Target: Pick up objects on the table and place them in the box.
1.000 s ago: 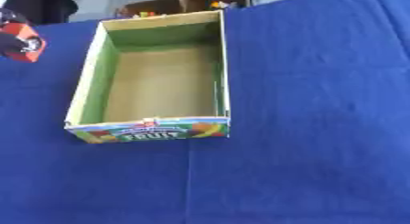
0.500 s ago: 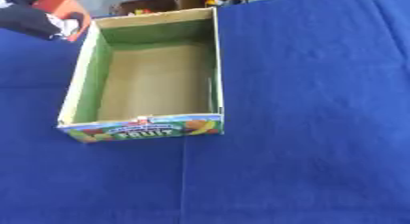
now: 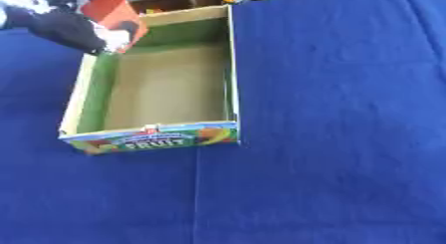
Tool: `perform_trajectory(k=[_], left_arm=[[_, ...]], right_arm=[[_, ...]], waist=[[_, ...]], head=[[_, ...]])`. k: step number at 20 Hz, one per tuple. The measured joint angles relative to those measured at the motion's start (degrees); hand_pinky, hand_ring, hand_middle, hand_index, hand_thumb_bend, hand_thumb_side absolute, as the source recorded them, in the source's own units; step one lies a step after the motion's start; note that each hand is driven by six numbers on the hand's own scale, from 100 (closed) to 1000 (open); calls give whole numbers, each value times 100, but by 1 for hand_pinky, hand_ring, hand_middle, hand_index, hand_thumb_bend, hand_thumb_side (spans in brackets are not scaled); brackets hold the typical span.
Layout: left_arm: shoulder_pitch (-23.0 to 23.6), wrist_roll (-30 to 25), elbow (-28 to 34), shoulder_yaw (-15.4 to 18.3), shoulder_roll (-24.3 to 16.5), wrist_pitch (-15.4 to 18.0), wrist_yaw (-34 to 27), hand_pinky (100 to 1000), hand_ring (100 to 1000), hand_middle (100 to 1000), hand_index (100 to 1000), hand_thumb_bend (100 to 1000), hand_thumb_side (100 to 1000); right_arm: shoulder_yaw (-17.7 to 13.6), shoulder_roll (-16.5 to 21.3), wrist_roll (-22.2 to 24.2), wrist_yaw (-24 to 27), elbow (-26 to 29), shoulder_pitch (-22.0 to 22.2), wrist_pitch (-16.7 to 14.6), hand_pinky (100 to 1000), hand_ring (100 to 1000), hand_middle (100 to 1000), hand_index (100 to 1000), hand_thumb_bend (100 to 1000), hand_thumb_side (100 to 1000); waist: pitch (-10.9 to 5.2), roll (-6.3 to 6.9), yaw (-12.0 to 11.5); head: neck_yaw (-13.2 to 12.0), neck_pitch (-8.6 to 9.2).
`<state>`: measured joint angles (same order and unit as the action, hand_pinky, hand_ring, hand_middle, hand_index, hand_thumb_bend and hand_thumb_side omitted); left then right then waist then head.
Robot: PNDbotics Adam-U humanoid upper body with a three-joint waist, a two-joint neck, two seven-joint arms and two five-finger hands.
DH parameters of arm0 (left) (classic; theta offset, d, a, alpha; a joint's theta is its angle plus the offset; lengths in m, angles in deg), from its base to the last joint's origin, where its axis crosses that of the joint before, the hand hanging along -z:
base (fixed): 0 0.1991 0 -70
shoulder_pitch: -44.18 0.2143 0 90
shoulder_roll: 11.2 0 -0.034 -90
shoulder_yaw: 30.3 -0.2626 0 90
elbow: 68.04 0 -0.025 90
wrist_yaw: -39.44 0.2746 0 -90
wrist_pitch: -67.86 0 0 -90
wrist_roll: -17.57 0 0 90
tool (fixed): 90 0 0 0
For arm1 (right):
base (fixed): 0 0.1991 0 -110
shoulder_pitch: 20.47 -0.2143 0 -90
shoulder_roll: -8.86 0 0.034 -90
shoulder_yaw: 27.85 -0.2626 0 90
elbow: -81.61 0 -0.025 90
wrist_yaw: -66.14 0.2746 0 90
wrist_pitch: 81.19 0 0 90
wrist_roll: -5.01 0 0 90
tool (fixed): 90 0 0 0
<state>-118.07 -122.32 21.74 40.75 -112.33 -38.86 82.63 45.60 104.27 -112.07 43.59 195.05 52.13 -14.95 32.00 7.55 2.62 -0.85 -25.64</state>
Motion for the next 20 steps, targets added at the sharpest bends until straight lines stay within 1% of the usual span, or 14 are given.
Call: perform_trajectory(k=[4, 8, 12, 15, 17, 18, 19, 20], left_arm=[[-13, -44, -336, -166, 200, 89, 43, 100, 467, 584, 928, 100, 281], [-12, 44, -725, -270, 354, 228, 29, 100, 457, 569, 937, 100, 298], [8, 265, -1137, -289, 469, 527, -186, 100, 451, 550, 930, 100, 300], [19, 468, -1420, -307, 511, 819, -282, 100, 455, 559, 931, 100, 303], [22, 557, -1590, -312, 554, 972, -271, 100, 467, 571, 935, 100, 322], [26, 583, -1664, -324, 572, 1043, -245, 110, 488, 586, 940, 100, 354], [30, 598, -1728, -336, 600, 1105, -215, 137, 503, 597, 944, 100, 374], [37, 604, -1784, -341, 621, 1165, -185, 194, 531, 630, 959, 100, 430]], right_arm=[[4, -1, 4, 8, 0, -28, -2, 572, 650, 466, 640, 100, 895], [32, -3, 13, 27, 0, -34, -6, 573, 649, 465, 639, 100, 895], [35, -13, 22, 49, 0, -64, 2, 573, 649, 464, 639, 100, 895], [37, -39, 31, 52, 0, -73, 11, 573, 649, 463, 639, 100, 895], [38, -44, 34, 55, 0, -75, 15, 573, 649, 463, 639, 100, 896], [39, -45, 35, 56, 0, -76, 15, 573, 649, 463, 639, 100, 896], [39, -45, 36, 58, 0, -76, 16, 573, 649, 463, 639, 100, 896], [40, -45, 36, 59, 0, -77, 17, 573, 650, 463, 639, 100, 896]], waist=[[0, 11, 25], [0, 27, 58], [0, 27, 92], [0, 27, 98], [0, 27, 108], [0, 27, 122], [0, 27, 128], [0, 27, 129]], head=[[-24, 1], [-28, 2], [-30, 6], [-37, 14], [-44, 32], [-47, 47], [-50, 51], [-53, 53]])
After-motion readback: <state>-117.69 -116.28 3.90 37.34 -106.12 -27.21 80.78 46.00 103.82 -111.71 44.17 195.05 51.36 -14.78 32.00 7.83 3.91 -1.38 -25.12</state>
